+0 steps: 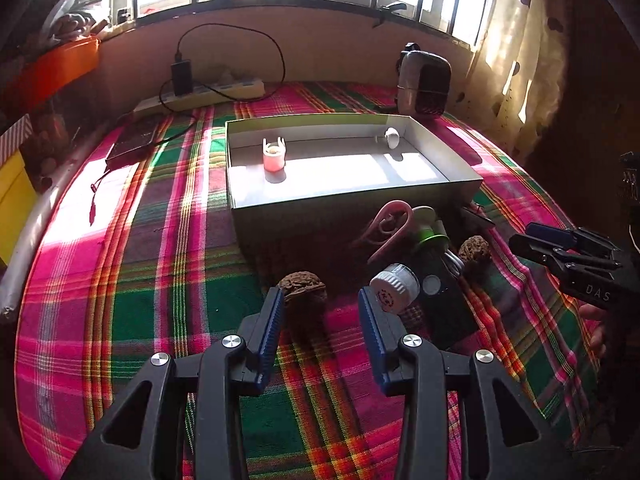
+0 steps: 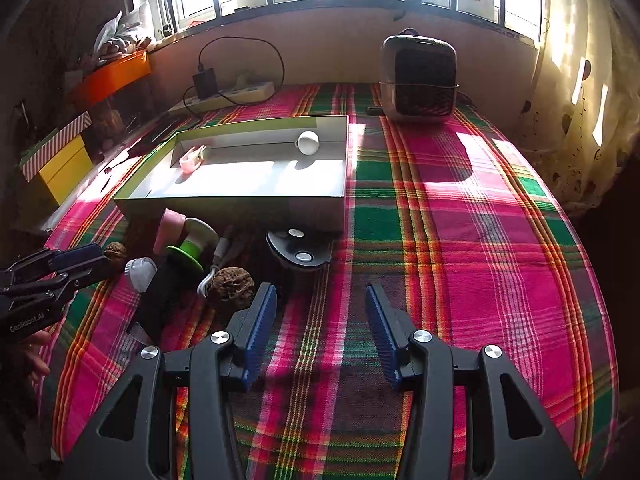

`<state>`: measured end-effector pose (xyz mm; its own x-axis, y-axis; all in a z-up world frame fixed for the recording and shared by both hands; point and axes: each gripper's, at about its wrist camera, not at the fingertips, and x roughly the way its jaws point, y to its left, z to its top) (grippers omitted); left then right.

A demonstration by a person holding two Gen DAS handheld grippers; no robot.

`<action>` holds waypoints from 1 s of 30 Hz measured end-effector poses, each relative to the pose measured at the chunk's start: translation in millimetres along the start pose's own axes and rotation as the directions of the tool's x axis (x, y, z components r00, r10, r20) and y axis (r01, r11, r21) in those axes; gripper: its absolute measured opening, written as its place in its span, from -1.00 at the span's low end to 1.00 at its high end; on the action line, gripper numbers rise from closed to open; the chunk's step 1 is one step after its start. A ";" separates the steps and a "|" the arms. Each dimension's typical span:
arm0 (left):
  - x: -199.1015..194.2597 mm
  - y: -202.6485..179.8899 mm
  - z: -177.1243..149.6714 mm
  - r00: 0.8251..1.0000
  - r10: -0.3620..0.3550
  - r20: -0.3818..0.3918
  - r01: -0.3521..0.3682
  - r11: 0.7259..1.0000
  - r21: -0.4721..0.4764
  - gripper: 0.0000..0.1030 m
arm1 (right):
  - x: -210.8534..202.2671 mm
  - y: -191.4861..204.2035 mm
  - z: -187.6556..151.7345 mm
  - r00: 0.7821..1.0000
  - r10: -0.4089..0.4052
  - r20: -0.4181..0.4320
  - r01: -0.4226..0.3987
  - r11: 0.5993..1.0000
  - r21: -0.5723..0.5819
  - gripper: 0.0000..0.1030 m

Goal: Organize objects
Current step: 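Grasp the smooth walnut with the left tool while the right tool grasps the wrinkled walnut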

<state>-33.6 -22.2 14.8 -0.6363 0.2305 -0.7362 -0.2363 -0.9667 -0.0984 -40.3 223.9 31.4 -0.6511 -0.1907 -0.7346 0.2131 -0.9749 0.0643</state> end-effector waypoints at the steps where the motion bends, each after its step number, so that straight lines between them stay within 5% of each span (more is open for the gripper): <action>1: 1.1 0.5 0.2 1.000 0.003 -0.001 -0.003 1.000 -0.003 -0.29 | 0.2 -0.4 -1.7 1.000 0.000 -0.004 0.000 1.000 0.001 -0.08; 12: 13.3 7.1 2.0 0.999 0.043 -0.022 -0.043 0.998 -0.034 -0.28 | 3.1 1.4 -12.3 0.999 0.009 -0.034 -0.009 1.000 0.004 -0.08; 30: 23.6 25.3 6.9 1.000 0.007 -0.027 -0.010 0.993 -0.117 -0.28 | 11.7 34.0 -11.0 0.996 0.066 -0.061 -0.071 0.995 -0.071 -0.08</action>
<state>-59.7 -40.4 -0.4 -0.6179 0.2206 -0.7547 -0.1421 -0.9754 -0.1688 -32.6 189.7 17.6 -0.5897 -0.2476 -0.7688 0.3096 -0.9484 0.0680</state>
